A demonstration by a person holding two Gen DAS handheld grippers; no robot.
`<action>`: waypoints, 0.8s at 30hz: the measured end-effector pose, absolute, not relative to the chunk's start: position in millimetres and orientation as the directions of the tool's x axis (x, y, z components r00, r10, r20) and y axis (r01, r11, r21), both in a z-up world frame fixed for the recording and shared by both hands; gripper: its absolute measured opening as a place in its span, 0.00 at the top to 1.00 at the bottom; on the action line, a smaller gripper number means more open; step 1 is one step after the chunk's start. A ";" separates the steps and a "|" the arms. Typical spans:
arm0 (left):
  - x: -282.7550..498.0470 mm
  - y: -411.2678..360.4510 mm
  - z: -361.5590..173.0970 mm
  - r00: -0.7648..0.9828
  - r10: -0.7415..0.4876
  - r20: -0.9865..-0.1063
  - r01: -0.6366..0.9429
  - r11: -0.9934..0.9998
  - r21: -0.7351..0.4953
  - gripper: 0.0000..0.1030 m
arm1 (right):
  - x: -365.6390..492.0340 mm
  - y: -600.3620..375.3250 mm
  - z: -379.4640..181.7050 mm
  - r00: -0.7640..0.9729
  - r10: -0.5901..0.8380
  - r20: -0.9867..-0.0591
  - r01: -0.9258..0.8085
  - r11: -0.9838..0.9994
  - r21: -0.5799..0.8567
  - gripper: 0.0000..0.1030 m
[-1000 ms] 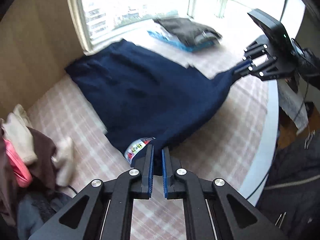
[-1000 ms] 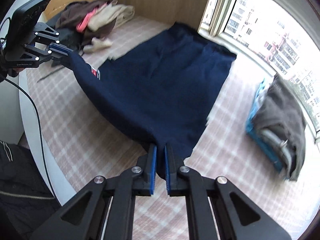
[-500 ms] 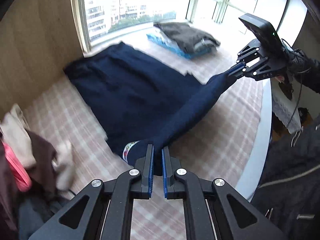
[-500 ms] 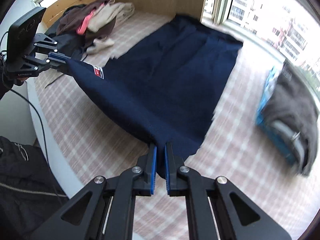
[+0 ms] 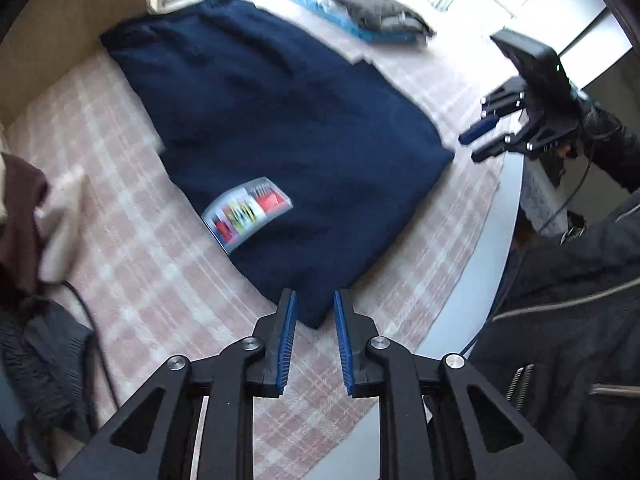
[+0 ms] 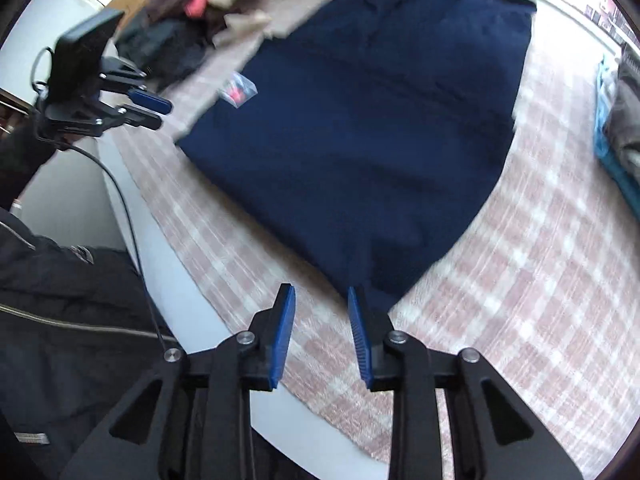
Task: Fold clothes
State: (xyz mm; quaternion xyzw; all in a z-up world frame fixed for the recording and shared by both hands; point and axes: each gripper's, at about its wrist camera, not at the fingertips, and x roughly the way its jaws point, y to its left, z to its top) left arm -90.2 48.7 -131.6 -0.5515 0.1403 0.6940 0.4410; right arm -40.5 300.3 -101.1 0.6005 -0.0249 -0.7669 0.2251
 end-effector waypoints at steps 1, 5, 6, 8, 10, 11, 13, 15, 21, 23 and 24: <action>-96.3 53.1 -124.5 -0.025 0.480 -0.877 -0.771 -0.567 -0.288 0.82 | -48.6 299.7 -99.9 -0.206 -0.392 -0.897 0.302 -0.897 0.322 0.70; -107.1 89.7 -145.4 0.007 0.528 -0.849 -0.798 -0.510 -0.323 0.82 | -72.0 283.9 -116.0 -0.261 -0.411 -0.874 0.281 -0.898 0.339 0.70; -105.4 92.9 -155.9 0.029 0.513 -0.858 -0.800 -0.503 -0.328 0.82 | -74.3 279.9 -124.2 -0.246 -0.408 -0.879 0.286 -0.897 0.336 0.70; -101.1 98.2 -177.1 0.074 0.477 -0.876 -0.804 -0.491 -0.336 0.82 | -72.6 277.2 -144.7 -0.194 -0.331 -0.924 0.303 -0.916 0.264 0.70; -92.9 88.4 -196.3 0.081 0.435 -0.897 -0.811 -0.494 -0.313 0.84 | -58.8 286.5 -147.4 -0.233 -0.325 -0.917 0.326 -0.914 0.241 0.71; -93.3 79.3 -193.4 0.074 0.449 -0.891 -0.801 -0.505 -0.321 0.83 | -56.7 293.4 -146.1 -0.220 -0.335 -0.916 0.305 -0.916 0.261 0.71; -102.5 60.8 -186.0 0.081 0.443 -0.893 -0.750 -0.563 -0.348 0.85 | -54.0 306.7 -140.0 -0.219 -0.334 -0.917 0.255 -0.927 0.276 0.71; -108.1 40.7 -172.3 0.039 0.449 -0.893 -0.719 -0.608 -0.337 0.85 | -52.3 317.0 -129.4 -0.257 -0.316 -0.913 0.213 -0.940 0.266 0.71; -101.4 39.2 -145.5 0.036 0.507 -0.861 -0.749 -0.556 -0.359 0.82 | -50.5 309.3 -135.7 -0.244 -0.355 -0.902 0.208 -0.928 0.308 0.71; -99.5 45.6 -160.1 0.062 0.473 -0.879 -0.755 -0.554 -0.351 0.82 | -50.2 305.3 -144.1 -0.221 -0.336 -0.915 0.214 -0.932 0.291 0.71; -100.5 46.1 -168.2 0.073 0.451 -0.890 -0.750 -0.563 -0.347 0.83 | -49.1 305.6 -145.5 -0.221 -0.334 -0.916 0.217 -0.933 0.288 0.71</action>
